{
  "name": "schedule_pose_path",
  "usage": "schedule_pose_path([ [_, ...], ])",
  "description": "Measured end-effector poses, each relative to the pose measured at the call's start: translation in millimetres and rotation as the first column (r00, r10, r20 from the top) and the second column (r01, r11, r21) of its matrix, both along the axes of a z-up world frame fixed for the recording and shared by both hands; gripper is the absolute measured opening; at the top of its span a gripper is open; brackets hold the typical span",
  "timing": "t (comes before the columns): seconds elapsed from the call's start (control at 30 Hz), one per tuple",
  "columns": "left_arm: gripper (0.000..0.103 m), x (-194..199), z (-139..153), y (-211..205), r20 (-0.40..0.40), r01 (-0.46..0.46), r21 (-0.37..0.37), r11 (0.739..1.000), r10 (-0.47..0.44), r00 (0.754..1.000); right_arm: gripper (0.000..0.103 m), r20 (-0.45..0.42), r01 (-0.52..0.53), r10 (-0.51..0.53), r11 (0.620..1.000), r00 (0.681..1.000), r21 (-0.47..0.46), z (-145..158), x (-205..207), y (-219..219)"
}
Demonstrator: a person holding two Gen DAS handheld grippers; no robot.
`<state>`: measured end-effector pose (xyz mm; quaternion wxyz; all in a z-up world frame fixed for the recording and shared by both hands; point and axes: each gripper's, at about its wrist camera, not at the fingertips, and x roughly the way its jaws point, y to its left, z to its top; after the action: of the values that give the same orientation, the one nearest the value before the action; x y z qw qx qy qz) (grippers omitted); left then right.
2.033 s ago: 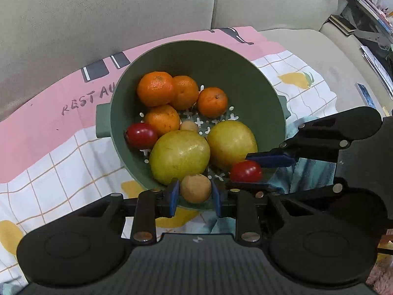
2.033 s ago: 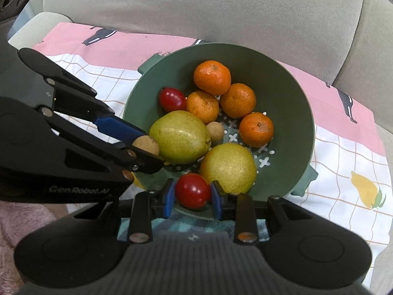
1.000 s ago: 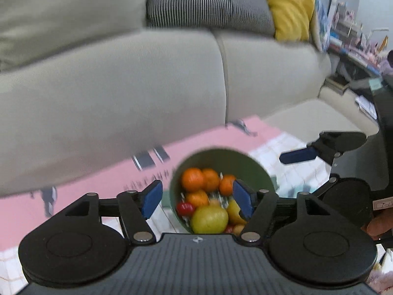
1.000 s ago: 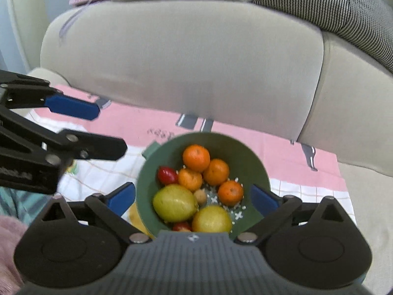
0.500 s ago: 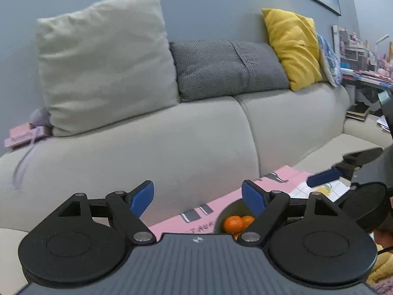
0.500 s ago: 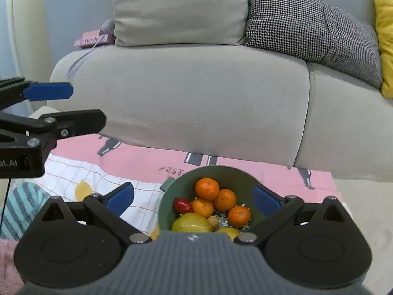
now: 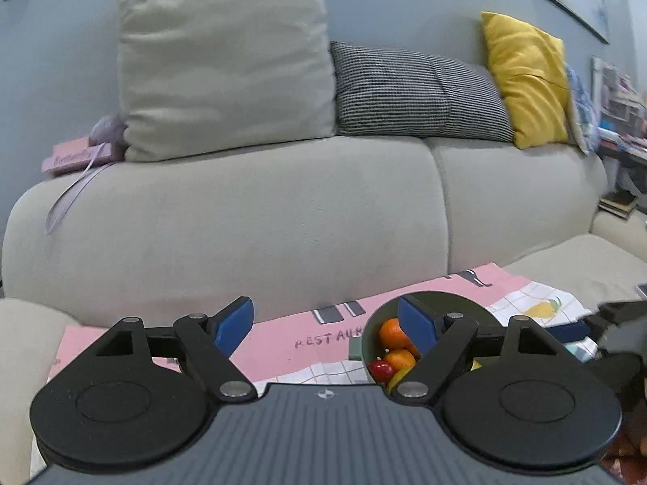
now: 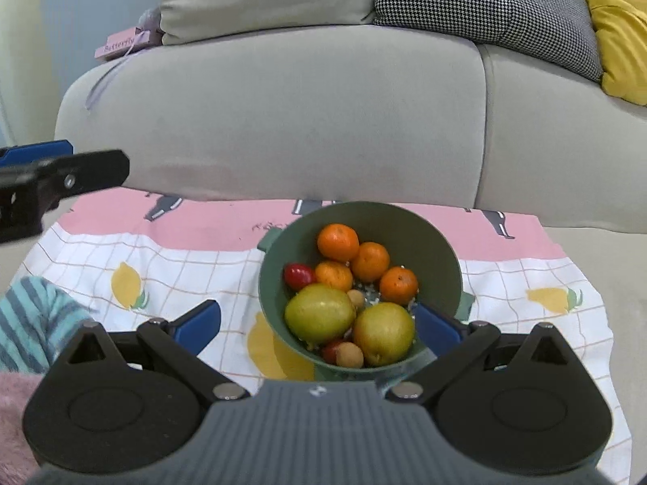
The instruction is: Organize fruits
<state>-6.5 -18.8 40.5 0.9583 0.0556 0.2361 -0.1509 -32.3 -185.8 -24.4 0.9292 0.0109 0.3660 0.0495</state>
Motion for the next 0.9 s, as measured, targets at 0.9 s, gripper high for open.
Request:
schedule_pose_path([
  [0.9,0.095,-3.4,-31.6,-6.8,-0.156,-0.043,0.124,0.991,0.062,0.986,0.099,0.031,-0.033,0.035,0.997,0.999,-0.067,-6.7,-8.5,7.6],
])
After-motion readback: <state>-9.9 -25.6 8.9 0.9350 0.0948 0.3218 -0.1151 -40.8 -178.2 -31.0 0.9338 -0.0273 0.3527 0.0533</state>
